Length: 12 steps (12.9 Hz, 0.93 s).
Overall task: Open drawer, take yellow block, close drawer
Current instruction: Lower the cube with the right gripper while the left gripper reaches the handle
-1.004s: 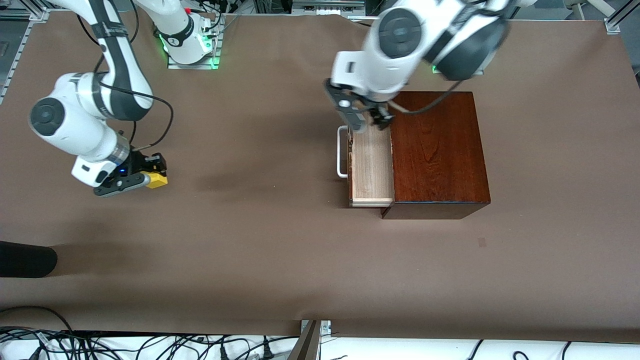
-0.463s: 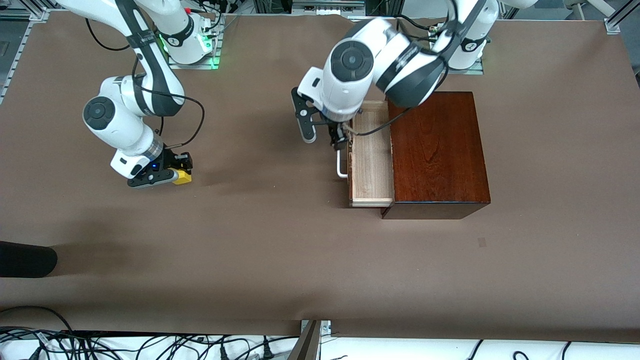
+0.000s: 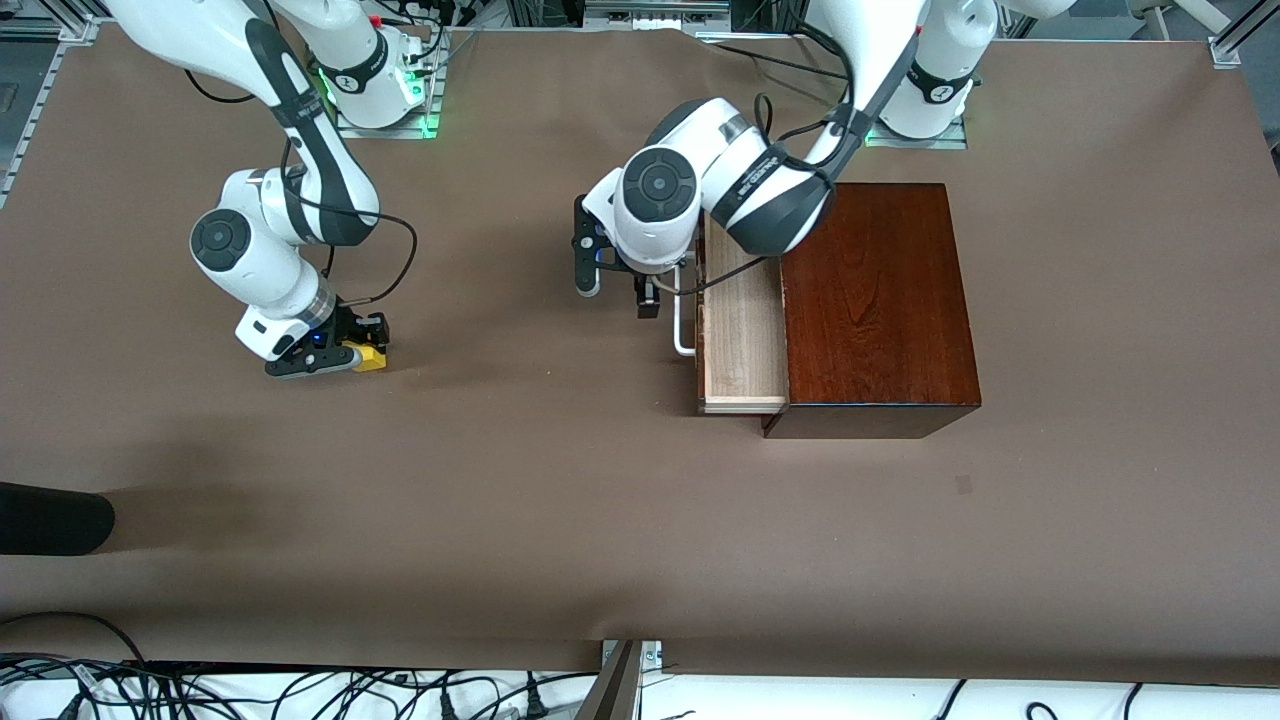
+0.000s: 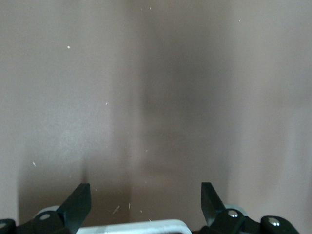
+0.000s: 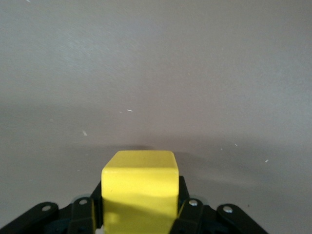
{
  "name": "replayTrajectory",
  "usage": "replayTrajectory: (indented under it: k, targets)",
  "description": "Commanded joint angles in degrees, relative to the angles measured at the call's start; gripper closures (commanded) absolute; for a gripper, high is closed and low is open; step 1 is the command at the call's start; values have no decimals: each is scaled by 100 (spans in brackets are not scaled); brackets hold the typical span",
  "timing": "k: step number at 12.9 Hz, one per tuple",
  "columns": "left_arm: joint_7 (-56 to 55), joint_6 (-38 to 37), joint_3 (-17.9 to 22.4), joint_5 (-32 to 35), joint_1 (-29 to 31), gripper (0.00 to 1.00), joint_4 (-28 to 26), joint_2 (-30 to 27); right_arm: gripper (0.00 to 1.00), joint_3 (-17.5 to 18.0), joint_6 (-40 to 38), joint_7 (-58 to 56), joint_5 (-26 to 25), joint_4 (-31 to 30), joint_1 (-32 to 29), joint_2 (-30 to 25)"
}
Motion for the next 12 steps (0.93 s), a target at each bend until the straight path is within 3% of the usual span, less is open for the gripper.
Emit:
replayTrajectory:
  k: [1,6,7,9,10,11,12]
  targets:
    - [182,32,76,380,-182,0,157,239,100,81,112,104,-13,-48,-93,61]
    - [191,-108,76,1293,-218,0,26,407,100,81,191,104,-4,-48,-93,220]
    - [182,-292,85,1504,-209,0,26,406,93,81,191,95,-4,-40,-93,237]
    - [182,-556,85,1717,-139,0,26,380,70,81,191,95,-4,-40,-93,238]
    - [182,-653,111,1717,-112,0,26,380,48,81,182,95,-4,-40,-93,229]
    - [191,-732,137,1717,-77,0,17,380,0,81,182,95,-4,-31,-93,203]
    - [191,-811,138,1717,-25,0,17,380,0,81,130,78,-4,-5,-93,124]
